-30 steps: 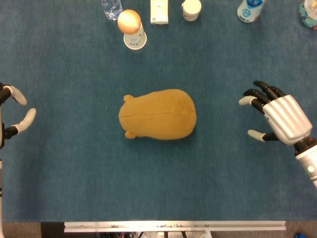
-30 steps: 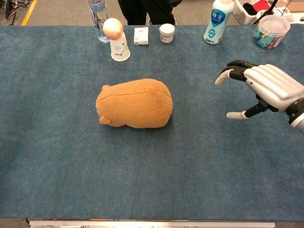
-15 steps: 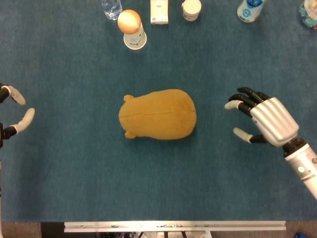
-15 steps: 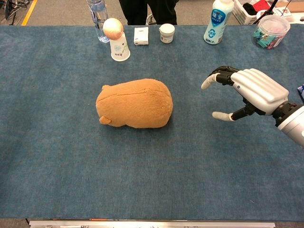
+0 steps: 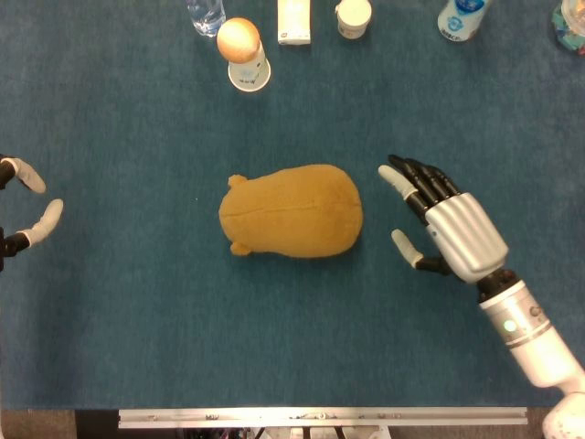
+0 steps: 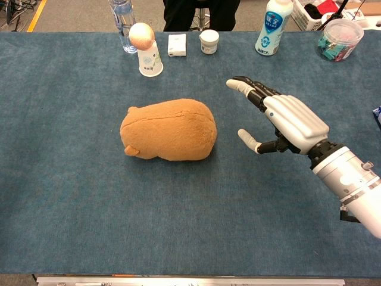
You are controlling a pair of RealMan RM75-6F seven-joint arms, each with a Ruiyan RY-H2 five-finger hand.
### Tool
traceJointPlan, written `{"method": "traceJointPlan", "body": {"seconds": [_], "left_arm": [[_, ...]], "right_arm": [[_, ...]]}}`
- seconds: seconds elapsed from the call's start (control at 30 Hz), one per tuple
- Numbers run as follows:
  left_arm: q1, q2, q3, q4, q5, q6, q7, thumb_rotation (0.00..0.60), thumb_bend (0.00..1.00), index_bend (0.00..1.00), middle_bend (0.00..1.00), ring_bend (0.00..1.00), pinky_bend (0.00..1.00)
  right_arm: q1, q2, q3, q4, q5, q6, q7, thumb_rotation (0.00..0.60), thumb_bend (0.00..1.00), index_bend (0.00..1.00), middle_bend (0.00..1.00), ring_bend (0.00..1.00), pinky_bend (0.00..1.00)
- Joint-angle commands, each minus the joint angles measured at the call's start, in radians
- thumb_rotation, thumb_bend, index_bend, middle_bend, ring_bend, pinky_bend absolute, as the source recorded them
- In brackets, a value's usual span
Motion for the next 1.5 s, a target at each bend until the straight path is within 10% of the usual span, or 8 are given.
{"method": "traceJointPlan", "body": {"seconds": [0.03,0.8,1.5], "left_arm": [[0.001,0.002,-0.001,-0.001,0.001,0.002,-0.002,0.6,0.2,0.58,0.58,0.39,0.5],[0.002,0.006,-0.001,-0.004,0.002,0.003,-0.007,0.6,0.2,0.58,0.58,0.39,0.5],[0.003,0.007,0.0,-0.008,0.007,0.005,-0.003,0.6,0.2,0.58,0.58,0.39,0.5]], "right_arm": [[-0.011,-0.048,0.001,0.026,0.013,0.01,0.029,0.6,0.49,0.0,0.0,0.0,0.06],[-0.107,-0.316,0.015,0.274,0.035,0.15,0.299,0.6,0.72,0.0,0.0,0.0,0.0],[-0.043,-0.208,-0.025,0.165,0.072,-0.087,0.474,0.6,0.73,0.0,0.0,0.0,0.0]]}}
